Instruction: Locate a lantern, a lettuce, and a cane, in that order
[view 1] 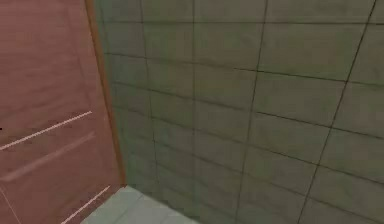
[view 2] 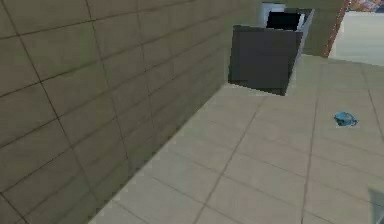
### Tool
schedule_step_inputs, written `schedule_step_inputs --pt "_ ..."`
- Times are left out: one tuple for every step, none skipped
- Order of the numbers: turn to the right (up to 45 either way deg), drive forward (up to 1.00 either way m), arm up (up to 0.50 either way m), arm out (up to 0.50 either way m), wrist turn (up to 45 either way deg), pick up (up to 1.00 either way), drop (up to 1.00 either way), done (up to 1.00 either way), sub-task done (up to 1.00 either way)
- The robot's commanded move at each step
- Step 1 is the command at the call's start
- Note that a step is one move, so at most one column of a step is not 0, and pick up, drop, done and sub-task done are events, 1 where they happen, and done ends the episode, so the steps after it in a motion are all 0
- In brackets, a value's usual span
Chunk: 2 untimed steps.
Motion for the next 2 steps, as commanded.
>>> schedule_step_inputs --pt "-45.0 0.0 0.0 0.0 0.0 0.0 0.0 0.0 0.0" --pt "-33.0 0.0 0.0 0.0 0.0 0.0 0.0 0.0 0.0"
